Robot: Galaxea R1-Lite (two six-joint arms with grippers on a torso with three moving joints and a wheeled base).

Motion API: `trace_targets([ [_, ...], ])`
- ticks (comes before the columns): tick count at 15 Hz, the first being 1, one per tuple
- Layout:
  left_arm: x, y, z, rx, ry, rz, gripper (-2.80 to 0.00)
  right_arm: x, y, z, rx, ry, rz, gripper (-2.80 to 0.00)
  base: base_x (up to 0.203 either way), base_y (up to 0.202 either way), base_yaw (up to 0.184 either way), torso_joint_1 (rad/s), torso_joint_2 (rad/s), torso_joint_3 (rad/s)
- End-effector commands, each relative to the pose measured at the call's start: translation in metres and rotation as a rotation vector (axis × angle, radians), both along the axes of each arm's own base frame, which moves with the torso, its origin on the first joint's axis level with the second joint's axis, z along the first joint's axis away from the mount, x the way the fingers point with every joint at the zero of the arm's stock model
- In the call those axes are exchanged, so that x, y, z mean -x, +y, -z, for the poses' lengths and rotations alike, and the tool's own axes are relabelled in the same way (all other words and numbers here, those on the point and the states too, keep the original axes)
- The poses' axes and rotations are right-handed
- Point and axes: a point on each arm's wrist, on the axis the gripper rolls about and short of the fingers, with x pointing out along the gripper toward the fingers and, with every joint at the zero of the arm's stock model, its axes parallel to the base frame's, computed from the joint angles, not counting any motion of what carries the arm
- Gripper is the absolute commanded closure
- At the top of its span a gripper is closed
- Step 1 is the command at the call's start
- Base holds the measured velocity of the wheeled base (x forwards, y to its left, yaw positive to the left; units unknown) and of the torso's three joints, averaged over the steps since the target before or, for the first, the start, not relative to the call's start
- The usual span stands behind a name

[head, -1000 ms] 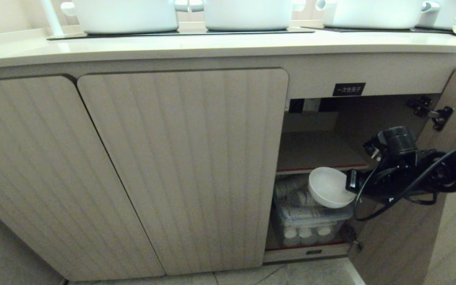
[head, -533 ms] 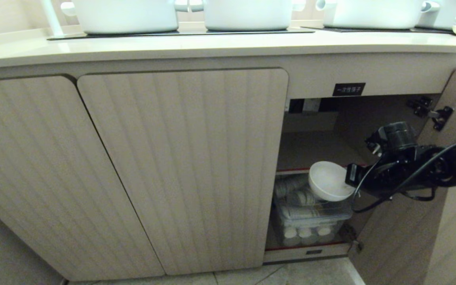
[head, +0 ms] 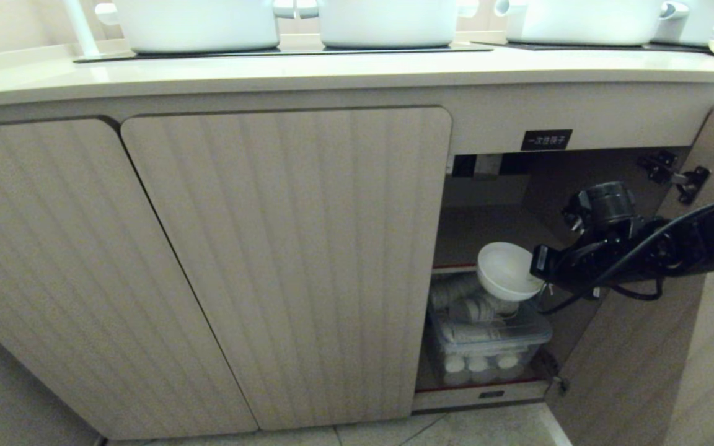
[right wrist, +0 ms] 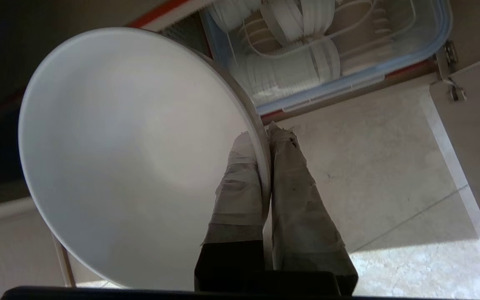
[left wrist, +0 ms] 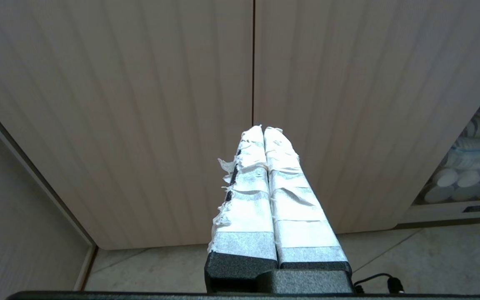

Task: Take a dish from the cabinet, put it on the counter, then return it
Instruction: Put it back into the cabinet

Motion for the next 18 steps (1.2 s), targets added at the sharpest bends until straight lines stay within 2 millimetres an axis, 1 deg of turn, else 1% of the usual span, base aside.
trace_targets([
  [1, 0.0, 0.0, 0.0, 0.0, 0.0, 0.0, 0.0, -0.01, 0.001, 0.003, -0.001, 0.003, 0.003, 0.0, 0.0, 0.0, 0.0, 0.0, 0.0, 0.0],
  [5, 0.0, 0.0, 0.0, 0.0, 0.0, -0.001, 0.0, -0.033, -0.002, -0.007, -0.029, 0.0, 0.048, 0.0, 0.0, 0.0, 0.0, 0.0, 0.0, 0.0],
  [7, 0.0, 0.0, 0.0, 0.0, 0.0, 0.0, 0.0, -0.041, -0.004, -0.003, -0.035, 0.023, 0.064, 0.0, 0.0, 0.0, 0.0, 0.0, 0.0, 0.0],
  [10, 0.0, 0.0, 0.0, 0.0, 0.0, 0.0, 0.0, -0.053, -0.005, -0.004, -0.038, 0.004, 0.07, 0.0, 0.0, 0.0, 0.0, 0.0, 0.0, 0.0],
  [14, 0.0, 0.0, 0.0, 0.0, 0.0, 0.0, 0.0, -0.07, -0.006, -0.005, -0.037, 0.021, 0.081, 0.0, 0.0, 0.0, 0.0, 0.0, 0.0, 0.0],
  [18, 0.0, 0.0, 0.0, 0.0, 0.0, 0.0, 0.0, -0.087, -0.011, 0.0, -0.018, 0.035, 0.118, 0.0, 0.0, 0.0, 0.0, 0.0, 0.0, 0.0],
])
